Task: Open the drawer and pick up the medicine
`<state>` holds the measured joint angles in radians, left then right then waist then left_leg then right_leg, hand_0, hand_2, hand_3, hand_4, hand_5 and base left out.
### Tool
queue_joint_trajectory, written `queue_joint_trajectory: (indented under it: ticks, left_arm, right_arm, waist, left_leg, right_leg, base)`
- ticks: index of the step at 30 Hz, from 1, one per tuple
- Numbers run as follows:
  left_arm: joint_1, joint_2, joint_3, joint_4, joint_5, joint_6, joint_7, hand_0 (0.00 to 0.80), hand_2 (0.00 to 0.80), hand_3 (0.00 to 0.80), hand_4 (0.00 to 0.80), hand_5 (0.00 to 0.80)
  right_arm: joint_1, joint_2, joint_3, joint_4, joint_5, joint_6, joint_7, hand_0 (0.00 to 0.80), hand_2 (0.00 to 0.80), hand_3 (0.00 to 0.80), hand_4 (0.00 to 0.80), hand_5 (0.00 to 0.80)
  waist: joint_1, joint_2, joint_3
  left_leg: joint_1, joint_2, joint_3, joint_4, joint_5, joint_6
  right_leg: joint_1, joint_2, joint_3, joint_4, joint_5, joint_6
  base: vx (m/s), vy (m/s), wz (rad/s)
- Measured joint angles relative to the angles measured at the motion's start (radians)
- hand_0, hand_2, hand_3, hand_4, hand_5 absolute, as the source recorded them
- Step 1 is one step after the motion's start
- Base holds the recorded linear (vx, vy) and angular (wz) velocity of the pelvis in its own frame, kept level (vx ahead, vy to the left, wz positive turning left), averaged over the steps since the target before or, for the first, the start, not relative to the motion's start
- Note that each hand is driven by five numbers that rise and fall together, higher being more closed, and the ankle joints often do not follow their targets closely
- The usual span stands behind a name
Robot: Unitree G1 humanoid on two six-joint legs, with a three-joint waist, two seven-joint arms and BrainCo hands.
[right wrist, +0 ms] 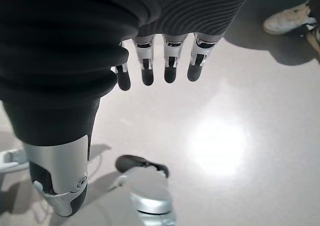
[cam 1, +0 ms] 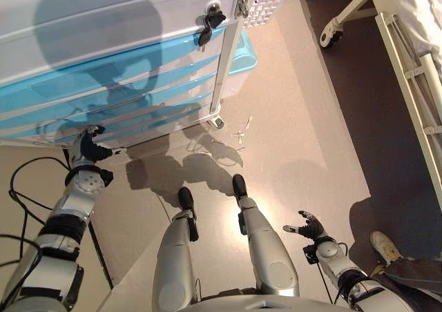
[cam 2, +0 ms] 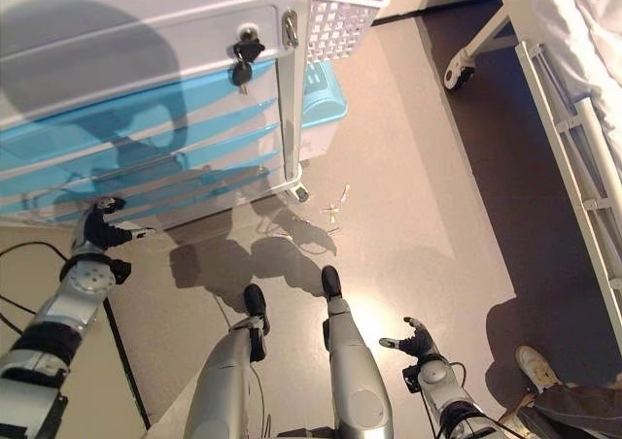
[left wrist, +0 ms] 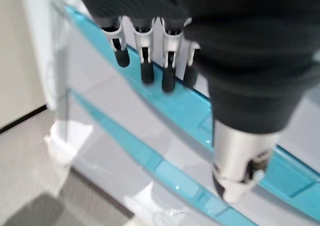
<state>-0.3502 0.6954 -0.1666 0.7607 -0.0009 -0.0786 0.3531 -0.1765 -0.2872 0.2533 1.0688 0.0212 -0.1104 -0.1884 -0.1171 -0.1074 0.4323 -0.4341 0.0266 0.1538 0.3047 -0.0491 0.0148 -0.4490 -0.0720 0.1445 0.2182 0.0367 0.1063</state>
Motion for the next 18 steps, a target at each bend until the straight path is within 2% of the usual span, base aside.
queue_joint_trajectory:
  ticks: [4, 5, 7, 8, 10, 11, 12, 14, 18]
  left_arm:
    - [0.103, -0.066, 0.028, 0.006, -0.073, -0.013, -0.072, 0.0, 0.0, 0.0, 0.0, 0.0]
    - [0.136, -0.075, 0.031, 0.001, -0.085, -0.016, -0.086, 0.0, 0.0, 0.0, 0.0, 0.0]
    - [0.18, -0.16, 0.082, 0.028, -0.148, -0.025, -0.132, 0.0, 0.0, 0.0, 0.0, 0.0]
    - [0.221, -0.214, 0.054, 0.049, -0.177, -0.023, -0.167, 0.0, 0.0, 0.0, 0.0, 0.0]
    - [0.254, -0.247, 0.048, 0.056, -0.18, -0.024, -0.191, 0.0, 0.0, 0.0, 0.0, 0.0]
    - [0.276, -0.291, 0.049, 0.097, -0.184, -0.023, -0.212, 0.0, 0.0, 0.0, 0.0, 0.0]
    - [0.29, -0.3, 0.046, 0.099, -0.189, -0.021, -0.22, 0.0, 0.0, 0.0, 0.0, 0.0]
    - [0.33, -0.343, 0.056, 0.139, -0.19, -0.022, -0.242, 0.0, 0.0, 0.0, 0.0, 0.0]
    - [0.356, -0.397, 0.086, 0.208, -0.215, -0.02, -0.266, 0.0, 0.0, 0.0, 0.0, 0.0]
  right_arm:
    - [0.007, -0.005, -0.008, -0.002, 0.003, 0.0, -0.002, 0.0, 0.0, 0.0, 0.0, 0.0]
    - [0.006, -0.007, -0.01, -0.004, 0.003, 0.0, 0.0, 0.0, 0.0, 0.0, 0.0, 0.0]
    - [0.02, -0.01, -0.044, -0.003, 0.003, 0.005, 0.006, 0.0, 0.0, 0.0, 0.0, 0.0]
    - [0.052, -0.018, -0.049, 0.001, 0.002, 0.006, 0.008, 0.0, 0.0, 0.0, 0.0, 0.0]
    - [0.067, -0.026, -0.052, 0.001, 0.003, 0.006, 0.01, 0.0, 0.0, 0.0, 0.0, 0.0]
    - [0.08, -0.034, -0.069, 0.009, 0.003, 0.006, 0.018, 0.0, 0.0, 0.0, 0.0, 0.0]
    - [0.083, -0.036, -0.074, 0.012, 0.003, 0.006, 0.023, 0.0, 0.0, 0.0, 0.0, 0.0]
    - [0.093, -0.037, -0.095, 0.049, 0.012, 0.007, 0.041, 0.0, 0.0, 0.0, 0.0, 0.0]
    - [0.128, -0.032, -0.118, 0.081, 0.044, 0.008, 0.071, 0.0, 0.0, 0.0, 0.0, 0.0]
  waist:
    - [0.011, 0.01, 0.003]
    - [0.026, 0.015, 0.006]
    - [0.028, 0.038, 0.009]
    - [0.034, 0.061, -0.012]
    - [0.056, 0.077, -0.033]
    - [0.059, 0.105, -0.051]
    - [0.057, 0.112, -0.056]
    - [0.058, 0.14, -0.096]
    - [0.073, 0.149, -0.17]
  left_leg:
    - [0.061, -0.011, -0.007, -0.05, 0.018, -0.005]
    - [0.062, -0.01, -0.014, -0.057, 0.025, -0.007]
    - [0.12, -0.021, -0.04, -0.108, 0.048, -0.009]
    - [0.165, -0.022, -0.054, -0.141, 0.048, -0.017]
    - [0.186, -0.022, -0.06, -0.159, 0.052, -0.02]
    - [0.22, -0.027, -0.083, -0.194, 0.074, -0.02]
    - [0.234, -0.027, -0.088, -0.206, 0.078, -0.023]
    - [0.286, -0.026, -0.127, -0.25, 0.096, -0.03]
    - [0.333, -0.014, -0.152, -0.287, 0.111, -0.043]
  right_leg:
    - [0.048, -0.007, -0.011, -0.015, -0.005, -0.004]
    - [0.049, -0.008, -0.017, -0.013, -0.005, -0.005]
    - [0.11, -0.019, -0.047, -0.043, -0.005, -0.006]
    - [0.155, -0.022, -0.067, -0.057, -0.018, -0.011]
    - [0.17, -0.021, -0.074, -0.057, -0.027, -0.01]
    - [0.205, -0.024, -0.1, -0.066, -0.029, -0.016]
    - [0.216, -0.025, -0.106, -0.064, -0.036, -0.017]
    - [0.272, -0.024, -0.149, -0.08, -0.048, -0.024]
    - [0.33, -0.012, -0.183, -0.113, -0.058, -0.03]
  base:
    - [0.047, -0.068, 0.09]
    - [0.114, -0.13, 0.21]
    - [0.076, -0.065, 0.38]
    - [0.086, -0.064, 0.35]
    - [0.071, -0.055, 0.26]
    - [0.052, -0.049, 0.35]
    - [0.1, -0.095, 0.44]
    - [0.068, -0.091, 0.43]
    - [0.037, -0.061, 0.23]
